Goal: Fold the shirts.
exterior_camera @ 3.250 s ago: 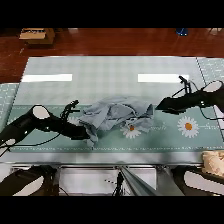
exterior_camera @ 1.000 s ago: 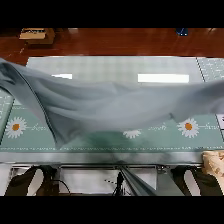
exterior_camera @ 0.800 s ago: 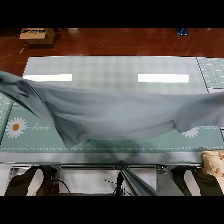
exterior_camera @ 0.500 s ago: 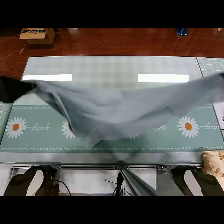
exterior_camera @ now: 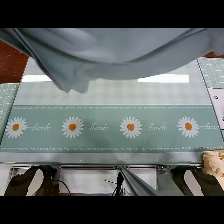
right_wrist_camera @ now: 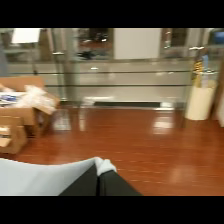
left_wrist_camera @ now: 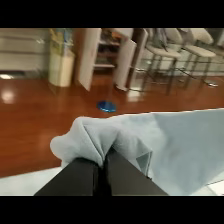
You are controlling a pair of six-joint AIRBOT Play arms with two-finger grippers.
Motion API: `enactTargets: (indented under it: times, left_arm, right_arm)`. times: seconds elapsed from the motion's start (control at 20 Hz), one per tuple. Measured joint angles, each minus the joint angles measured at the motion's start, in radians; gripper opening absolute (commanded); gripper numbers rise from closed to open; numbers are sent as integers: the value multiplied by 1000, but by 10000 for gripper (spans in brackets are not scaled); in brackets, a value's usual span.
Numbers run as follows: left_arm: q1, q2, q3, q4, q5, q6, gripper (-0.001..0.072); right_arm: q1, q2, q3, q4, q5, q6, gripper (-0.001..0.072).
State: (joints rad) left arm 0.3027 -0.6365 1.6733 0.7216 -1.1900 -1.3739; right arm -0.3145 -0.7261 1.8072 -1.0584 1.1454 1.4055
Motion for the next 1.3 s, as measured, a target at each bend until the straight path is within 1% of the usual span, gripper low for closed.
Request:
enactTargets:
  times: [0.15, 0.35, 0.45, 0.55, 0.65, 0.75, 0.85, 0.95, 1.05, 1.2, 1.3]
  left_arm:
    - [2, 19, 98, 122, -146, -80, 23]
    - [2, 23, 116, 221, -421, -153, 24]
    - [2, 26, 66, 236, -521, -175, 24]
    - [2, 28, -26, 239, -573, -187, 24]
    - [2, 29, -159, 235, -594, -188, 24]
    - [2, 28, -324, 224, -583, -167, 24]
    - [2, 17, -496, 211, -519, -140, 24]
    - [2, -12, -650, 193, -427, -103, 24]
    - [2, -61, -771, 163, -310, -62, 24]
    - [2, -163, -874, 90, -120, 11, 25]
    - [2, -236, -903, 11, -16, 76, 25]
  right_arm:
    - [0, 0, 127, -141, 161, 31, 21]
    - [0, -11, 196, -282, 394, 51, 20]
    - [0, -24, 196, -289, 506, 54, 20]
    - [0, -33, 154, -276, 571, 53, 20]
    - [0, -46, 61, -261, 604, 48, 20]
    - [0, -69, -71, -230, 614, 33, 21]
    - [0, -108, -215, -192, 591, 24, 21]
    - [0, -165, -323, -145, 547, 16, 21]
    - [0, -234, -386, -90, 477, -1, 20]
    - [1, -332, -427, -3, 333, -30, 21]
    - [1, -385, -440, 46, 243, -42, 21]
